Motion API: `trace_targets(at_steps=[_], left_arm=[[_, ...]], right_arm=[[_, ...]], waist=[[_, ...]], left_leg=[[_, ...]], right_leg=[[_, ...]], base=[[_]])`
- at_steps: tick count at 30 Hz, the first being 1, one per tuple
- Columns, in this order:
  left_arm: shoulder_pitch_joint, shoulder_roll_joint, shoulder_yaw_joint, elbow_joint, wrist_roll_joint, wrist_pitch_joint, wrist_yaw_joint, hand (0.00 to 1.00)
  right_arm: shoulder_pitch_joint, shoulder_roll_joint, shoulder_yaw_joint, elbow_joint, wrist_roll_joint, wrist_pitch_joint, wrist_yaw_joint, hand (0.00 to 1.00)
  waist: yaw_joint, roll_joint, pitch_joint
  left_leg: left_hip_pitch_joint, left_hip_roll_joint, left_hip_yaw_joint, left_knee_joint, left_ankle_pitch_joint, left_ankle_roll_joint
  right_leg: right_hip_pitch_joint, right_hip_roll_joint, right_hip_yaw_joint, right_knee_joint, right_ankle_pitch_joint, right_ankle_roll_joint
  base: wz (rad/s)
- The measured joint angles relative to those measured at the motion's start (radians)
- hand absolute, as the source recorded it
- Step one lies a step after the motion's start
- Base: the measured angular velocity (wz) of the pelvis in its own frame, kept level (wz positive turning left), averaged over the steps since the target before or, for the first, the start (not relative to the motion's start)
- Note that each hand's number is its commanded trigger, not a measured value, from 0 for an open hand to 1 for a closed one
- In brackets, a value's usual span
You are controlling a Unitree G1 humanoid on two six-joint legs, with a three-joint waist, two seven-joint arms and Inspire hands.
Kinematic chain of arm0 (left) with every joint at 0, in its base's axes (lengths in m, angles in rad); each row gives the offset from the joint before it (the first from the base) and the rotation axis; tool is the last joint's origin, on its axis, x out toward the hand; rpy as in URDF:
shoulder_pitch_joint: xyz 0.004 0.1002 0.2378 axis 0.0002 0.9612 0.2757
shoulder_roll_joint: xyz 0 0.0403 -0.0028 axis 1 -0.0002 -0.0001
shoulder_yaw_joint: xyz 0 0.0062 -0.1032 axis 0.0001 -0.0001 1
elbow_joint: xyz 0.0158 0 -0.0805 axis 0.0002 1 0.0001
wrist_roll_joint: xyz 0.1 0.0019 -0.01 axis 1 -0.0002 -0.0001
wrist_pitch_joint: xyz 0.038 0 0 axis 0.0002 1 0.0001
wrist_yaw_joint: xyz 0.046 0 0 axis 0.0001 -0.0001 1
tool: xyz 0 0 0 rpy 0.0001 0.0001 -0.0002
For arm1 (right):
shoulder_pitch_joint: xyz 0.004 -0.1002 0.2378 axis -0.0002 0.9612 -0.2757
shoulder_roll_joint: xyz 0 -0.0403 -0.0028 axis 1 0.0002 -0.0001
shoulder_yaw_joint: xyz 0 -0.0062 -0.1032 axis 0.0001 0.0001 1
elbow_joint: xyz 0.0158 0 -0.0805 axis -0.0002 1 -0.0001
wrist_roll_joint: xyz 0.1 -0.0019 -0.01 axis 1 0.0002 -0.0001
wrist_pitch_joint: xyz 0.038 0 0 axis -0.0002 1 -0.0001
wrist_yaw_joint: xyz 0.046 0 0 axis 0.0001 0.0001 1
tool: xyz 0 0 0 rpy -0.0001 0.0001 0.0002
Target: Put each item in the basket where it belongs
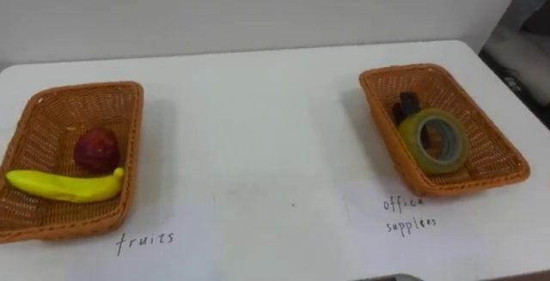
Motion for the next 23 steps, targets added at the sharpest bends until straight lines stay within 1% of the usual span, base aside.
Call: trace_targets(at_steps=[2,4,5,7,8,13,16,18,23], left_arm=[[-0.002,-0.001,-0.022,0.000,0.000,0.010,0.000,0.00],[-0.006,-0.001,-0.036,0.000,0.000,0.010,0.000,0.00],[-0.007,-0.003,-0.037,0.000,0.001,0.011,0.000,0.00],[-0.013,-0.003,-0.037,0.000,0.000,0.009,0.000,0.00],[-0.015,-0.003,-0.037,0.001,0.000,0.009,0.001,0.00],[-0.014,-0.003,-0.036,0.001,0.000,0.005,0.017,0.00],[-0.012,-0.003,-0.036,0.001,0.000,0.004,0.018,0.00],[-0.008,-0.003,-0.037,0.002,0.000,0.004,0.018,0.00],[0.003,-0.003,-0.036,0.003,0.000,0.013,0.022,0.00]], right_arm=[[-0.005,-0.001,0.012,0.000,-0.019,0.000,0.001,0.00],[-0.003,-0.002,0.027,0.000,-0.019,0.000,0.000,0.00],[-0.002,-0.001,0.034,0.000,-0.019,-0.001,0.000,0.00],[-0.003,0.001,0.037,0.000,-0.018,-0.008,-0.001,0.00],[-0.001,0.002,0.037,0.000,-0.019,-0.013,-0.001,0.00],[0.002,0.003,0.037,0.001,-0.021,-0.021,-0.002,0.00],[0.003,0.003,0.036,0.000,-0.021,-0.021,-0.001,0.00],[0.004,0.003,0.036,0.000,-0.020,-0.021,0.001,0.00],[0.005,0.003,0.036,0.000,-0.019,-0.021,0.001,0.00]], waist=[[0.006,0.000,0.0006],[0.016,0.003,0.0016],[0.017,0.001,0.0033],[0.017,-0.002,0.0056],[0.017,-0.002,0.0093],[0.018,-0.003,0.0092],[0.017,-0.004,0.0090],[0.017,-0.003,0.0083],[0.018,0.000,0.0070]], left_leg=[[-0.002,0.000,-0.003,0.000,0.000,0.000],[-0.001,0.001,-0.006,0.000,0.000,-0.001],[-0.001,0.000,-0.016,0.001,0.000,-0.001],[0.000,0.000,-0.019,0.003,0.000,-0.001],[0.005,0.000,-0.021,0.004,0.000,-0.001],[0.005,-0.001,-0.024,0.004,0.000,-0.001],[0.005,-0.001,-0.041,0.006,0.000,-0.001],[0.009,-0.001,-0.045,0.006,0.000,-0.001],[0.018,-0.001,-0.046,0.006,-0.001,-0.001]], right_leg=[[0.000,0.000,-0.004,-0.001,0.000,0.000],[0.010,0.000,-0.007,-0.002,0.000,0.000],[0.013,-0.001,-0.012,-0.002,0.000,0.000],[0.017,-0.002,-0.018,-0.003,0.000,0.000],[0.027,-0.002,-0.022,-0.008,0.000,0.000],[0.032,-0.003,-0.027,-0.015,0.000,0.000],[0.039,-0.004,-0.034,-0.017,-0.002,0.000],[0.040,-0.004,-0.036,-0.017,-0.003,0.000],[0.049,-0.003,-0.038,-0.017,-0.004,0.000]], base=[[0.06],[0.05],[0.10],[0.10],[0.08],[0.03],[0.11],[0.10],[0.00]])
